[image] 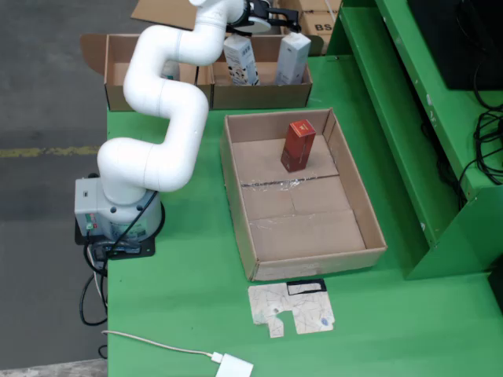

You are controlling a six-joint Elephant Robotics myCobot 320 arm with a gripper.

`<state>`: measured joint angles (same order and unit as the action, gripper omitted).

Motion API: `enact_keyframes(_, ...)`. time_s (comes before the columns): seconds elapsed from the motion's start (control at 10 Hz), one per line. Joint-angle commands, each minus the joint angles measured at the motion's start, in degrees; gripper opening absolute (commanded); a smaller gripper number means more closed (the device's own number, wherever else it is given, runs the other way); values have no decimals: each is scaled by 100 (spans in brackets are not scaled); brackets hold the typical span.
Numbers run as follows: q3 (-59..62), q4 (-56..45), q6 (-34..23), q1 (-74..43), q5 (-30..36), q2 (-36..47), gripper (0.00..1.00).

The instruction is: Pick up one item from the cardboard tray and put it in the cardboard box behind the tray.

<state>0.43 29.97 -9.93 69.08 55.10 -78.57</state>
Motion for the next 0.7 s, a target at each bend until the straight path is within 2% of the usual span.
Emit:
enact_keyframes(0.0,-43,-64,-3,-50,-49,55,100)
enact_keyframes(0.6,-43,-64,128,-50,-49,54,100)
